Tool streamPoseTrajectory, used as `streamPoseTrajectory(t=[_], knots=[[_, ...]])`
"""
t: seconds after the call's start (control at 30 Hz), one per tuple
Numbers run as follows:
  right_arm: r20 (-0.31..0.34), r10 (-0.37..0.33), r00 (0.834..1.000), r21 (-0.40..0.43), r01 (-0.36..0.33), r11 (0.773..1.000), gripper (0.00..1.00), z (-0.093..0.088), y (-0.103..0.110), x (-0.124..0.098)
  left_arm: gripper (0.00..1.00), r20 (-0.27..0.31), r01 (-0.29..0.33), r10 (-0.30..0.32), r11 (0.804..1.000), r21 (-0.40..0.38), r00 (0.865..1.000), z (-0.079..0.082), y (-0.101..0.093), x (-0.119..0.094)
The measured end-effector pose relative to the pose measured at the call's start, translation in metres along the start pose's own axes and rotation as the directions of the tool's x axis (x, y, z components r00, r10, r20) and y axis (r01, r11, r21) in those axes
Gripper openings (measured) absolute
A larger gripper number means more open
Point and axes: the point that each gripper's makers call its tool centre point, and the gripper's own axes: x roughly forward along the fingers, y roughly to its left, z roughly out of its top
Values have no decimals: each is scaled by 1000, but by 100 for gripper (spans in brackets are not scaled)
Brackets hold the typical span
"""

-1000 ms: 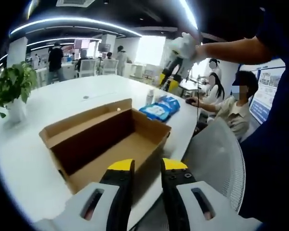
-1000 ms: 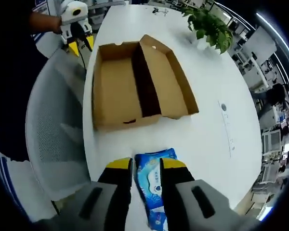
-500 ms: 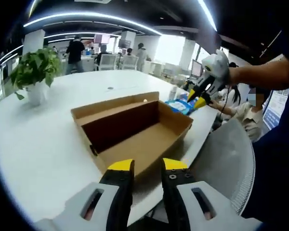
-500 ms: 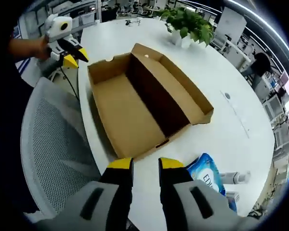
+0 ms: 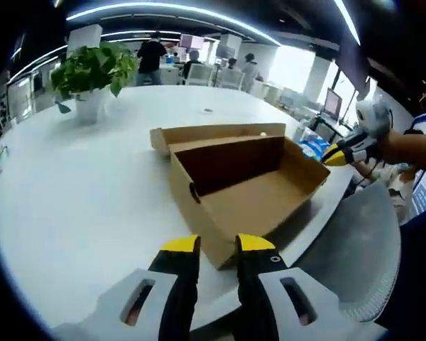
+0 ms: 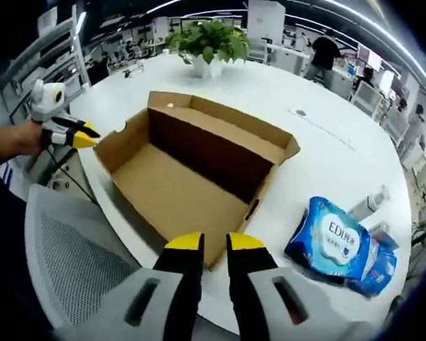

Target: Operate the shoe box by opening the lid, removing the specified soft item, and placing it in the target area until the item is outside and the box remains undamaged.

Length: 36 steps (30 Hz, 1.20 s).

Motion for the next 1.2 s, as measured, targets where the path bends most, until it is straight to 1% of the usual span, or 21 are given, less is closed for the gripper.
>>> streamPoseTrajectory(t=[0.03, 0.1, 0.17, 0.2, 0.23, 0.3, 0.33, 0.37, 0.47, 0.53, 0.67, 0.7, 0.73, 0.8, 0.87, 0.97, 1.0, 1.03, 1.1, 1.13, 1.2], knots=[[8, 0, 1000, 8, 0, 1000, 10, 0, 1, 1, 17, 3, 7, -7, 1000, -12, 1000, 1, -2, 1], [17, -22, 1000, 25, 22, 999, 10, -2, 0, 1, 17, -2, 10, -10, 1000, -3, 1000, 2, -4, 4], [34, -36, 999, 68, 34, 997, 10, -3, -1, 3, 17, -16, 16, -16, 1000, -12, 1000, 0, -5, 6], [29, -33, 999, 92, 30, 995, 9, -6, -1, 5, 16, -25, 17, -18, 1000, -12, 1000, -2, -6, 8], [25, -33, 999, 94, 31, 995, 9, -8, -1, 5, 14, -44, 20, -20, 1000, -1, 999, -6, -7, 10], [20, -34, 999, 97, 32, 995, 7, -11, 1, 6, 8, -43, 42, -42, 999, -21, 998, -7, -11, 11], [21, -32, 999, 102, 30, 994, 6, -11, 2, 6, 8, -47, 64, -66, 997, -39, 997, -8, -17, 11], [23, -29, 999, 108, 27, 994, 6, -12, 2, 7, 8, -44, 37, -37, 999, -16, 998, -7, -13, 10], [19, -29, 999, 109, 27, 994, 1, -16, 6, 10, 7, -36, 29, -30, 999, -26, 999, -7, -11, 9], [26, -21, 999, 122, 18, 992, 1, -16, 8, 11, 6, -26, 25, -26, 999, -25, 999, -7, -10, 9], [30, -18, 999, 127, 14, 992, 1, -16, 10, 13, 5, -16, -10, 9, 998, -68, 1000, -7, -9, 9], [34, -18, 999, 129, 14, 991, 1, -16, 10, 13, 4, -13, -27, 26, 993, -111, 1000, -7, -9, 9], [58, -34, 998, 124, 27, 992, 1, -11, 7, 11, 4, -3, -34, 34, 984, -175, 999, -6, -8, 9], [132, -96, 987, 103, 83, 991, 1, 2, -4, 3, 2, 10, -59, 62, 979, -197, 998, -5, -3, 8], [144, -153, 978, 110, 138, 984, 1, 4, -15, -5, 1, 15, -82, 87, 975, -208, 996, -5, -2, 8], [125, -164, 979, 116, 149, 982, 2, -2, -19, -5, 1, 34, -114, 124, 969, -221, 992, -4, 1, 8], [85, -166, 982, 119, 155, 981, 1, -11, -19, -3, 1, 38, -117, 130, 962, -246, 991, -4, 1, 8], [25, -172, 985, 94, 169, 981, 1, -25, -20, 0, 1, 50, -120, 141, 947, -300, 989, -4, 2, 7], [-30, -173, 985, 98, 175, 980, 1, -43, -20, 8, 1, 51, -126, 147, 949, -290, 988, -5, 2, 7], [-37, -166, 985, 141, 169, 975, 1, -49, -19, 11, 1, 53, -129, 150, 948, -290, 987, -5, 1, 8], [3, -167, 986, 214, 162, 963, 0, -45, -20, 11, 1, 58, -132, 155, 947, -291, 986, -4, 1, 8]])
